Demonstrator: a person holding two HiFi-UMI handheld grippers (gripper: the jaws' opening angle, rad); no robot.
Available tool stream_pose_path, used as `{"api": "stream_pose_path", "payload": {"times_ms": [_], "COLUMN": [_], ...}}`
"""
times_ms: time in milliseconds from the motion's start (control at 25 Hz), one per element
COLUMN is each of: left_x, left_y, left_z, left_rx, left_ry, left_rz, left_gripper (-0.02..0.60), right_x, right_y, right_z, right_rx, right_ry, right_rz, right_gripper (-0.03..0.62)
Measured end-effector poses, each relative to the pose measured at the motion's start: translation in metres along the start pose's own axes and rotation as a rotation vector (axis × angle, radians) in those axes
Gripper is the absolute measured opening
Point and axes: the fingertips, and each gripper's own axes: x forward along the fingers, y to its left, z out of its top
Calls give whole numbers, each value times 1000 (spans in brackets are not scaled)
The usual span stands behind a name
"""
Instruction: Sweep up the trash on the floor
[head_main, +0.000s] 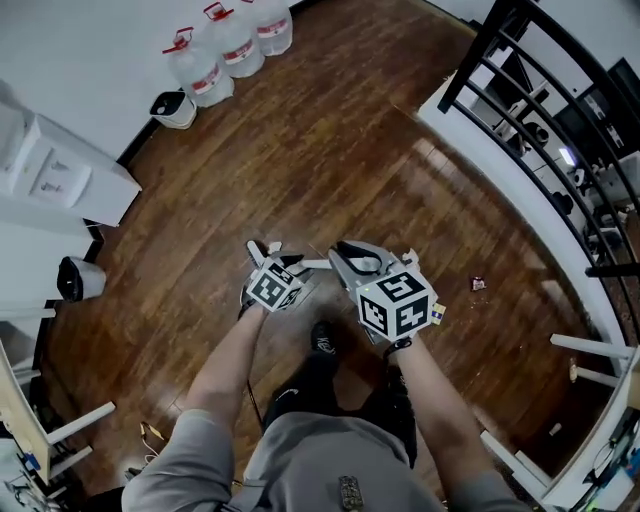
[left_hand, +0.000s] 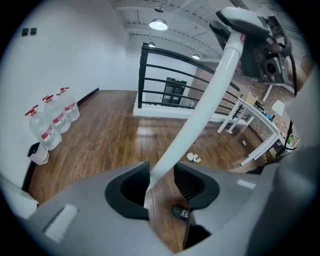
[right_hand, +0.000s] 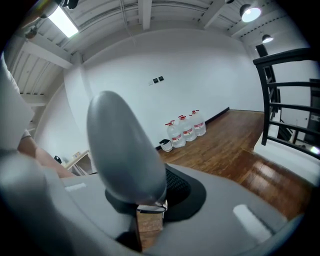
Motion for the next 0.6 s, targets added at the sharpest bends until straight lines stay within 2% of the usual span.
{"api": "stream_pose_path", "payload": {"times_ms": [160, 280, 440, 600], "left_x": [10, 28, 51, 81], "left_y": [16, 11, -19, -71], "left_z": [-13, -1, 17, 44], "left_rx": [34, 64, 128, 200], "left_ry": [42, 43, 58, 61], "left_rz": [-49, -84, -171, -251], "left_gripper": [153, 153, 156, 157], "right_x": [22, 14, -18, -74], "right_y": [-6, -23, -49, -83], "right_z": [-8, -11, -20, -33], "right_rx": [62, 97, 152, 216], "right_ry": [4, -6, -24, -56], "right_rz": [-63, -129, -230, -335], "right_gripper": [63, 63, 63, 63]}}
